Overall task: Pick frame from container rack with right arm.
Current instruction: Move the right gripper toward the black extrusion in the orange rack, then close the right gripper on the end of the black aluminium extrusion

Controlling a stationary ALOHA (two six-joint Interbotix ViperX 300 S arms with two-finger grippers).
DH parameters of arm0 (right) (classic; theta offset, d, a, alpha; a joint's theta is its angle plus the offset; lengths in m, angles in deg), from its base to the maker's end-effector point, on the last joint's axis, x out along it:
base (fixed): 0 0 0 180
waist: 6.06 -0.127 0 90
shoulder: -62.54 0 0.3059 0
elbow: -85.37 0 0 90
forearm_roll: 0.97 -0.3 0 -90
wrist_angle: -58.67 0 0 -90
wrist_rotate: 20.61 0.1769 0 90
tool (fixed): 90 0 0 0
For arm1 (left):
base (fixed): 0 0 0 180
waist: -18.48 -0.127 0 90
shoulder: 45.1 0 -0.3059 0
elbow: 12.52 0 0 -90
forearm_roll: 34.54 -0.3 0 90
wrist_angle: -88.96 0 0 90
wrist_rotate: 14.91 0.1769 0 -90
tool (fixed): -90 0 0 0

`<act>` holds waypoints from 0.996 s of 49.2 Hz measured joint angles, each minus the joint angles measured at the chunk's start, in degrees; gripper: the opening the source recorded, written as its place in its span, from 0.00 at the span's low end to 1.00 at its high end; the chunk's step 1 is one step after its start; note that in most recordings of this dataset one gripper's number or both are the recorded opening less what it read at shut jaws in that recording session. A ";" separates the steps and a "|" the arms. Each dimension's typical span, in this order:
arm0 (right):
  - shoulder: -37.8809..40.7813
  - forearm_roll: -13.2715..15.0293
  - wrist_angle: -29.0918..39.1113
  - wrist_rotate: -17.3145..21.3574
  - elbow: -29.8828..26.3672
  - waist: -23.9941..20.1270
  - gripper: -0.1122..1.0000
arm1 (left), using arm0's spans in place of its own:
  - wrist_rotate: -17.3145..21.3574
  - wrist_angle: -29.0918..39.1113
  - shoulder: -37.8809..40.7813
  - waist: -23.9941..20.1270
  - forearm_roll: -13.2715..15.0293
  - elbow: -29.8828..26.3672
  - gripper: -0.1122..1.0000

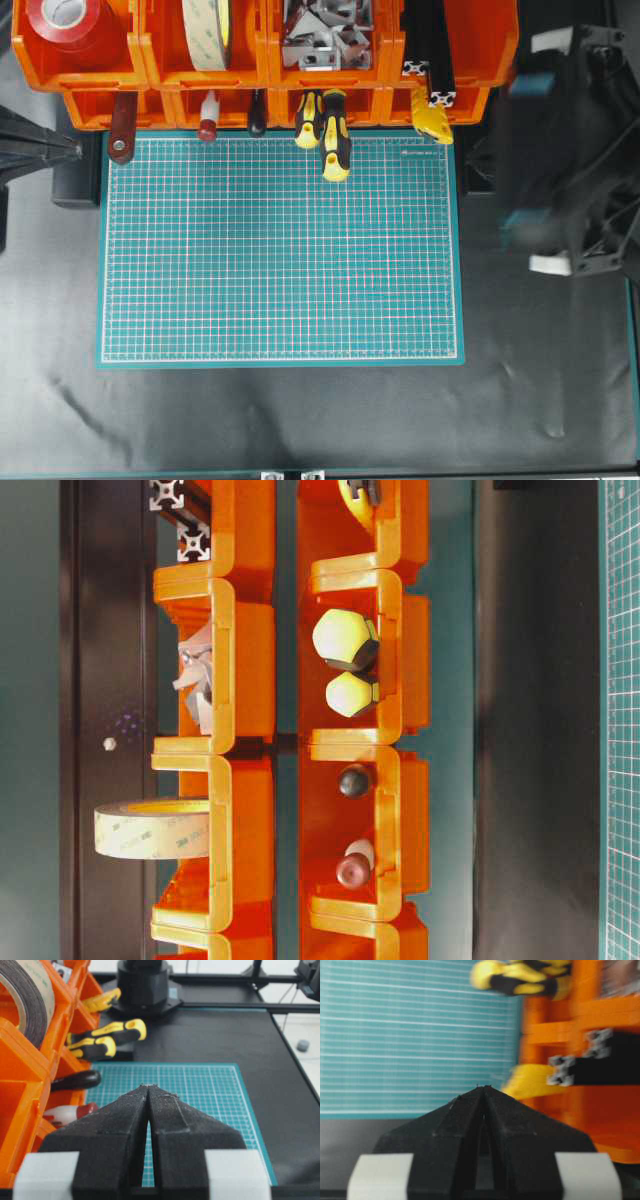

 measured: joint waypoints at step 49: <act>15.21 38.94 15.64 10.28 6.94 -14.41 0.84 | -0.26 0.26 -0.26 2.55 0.00 0.00 0.10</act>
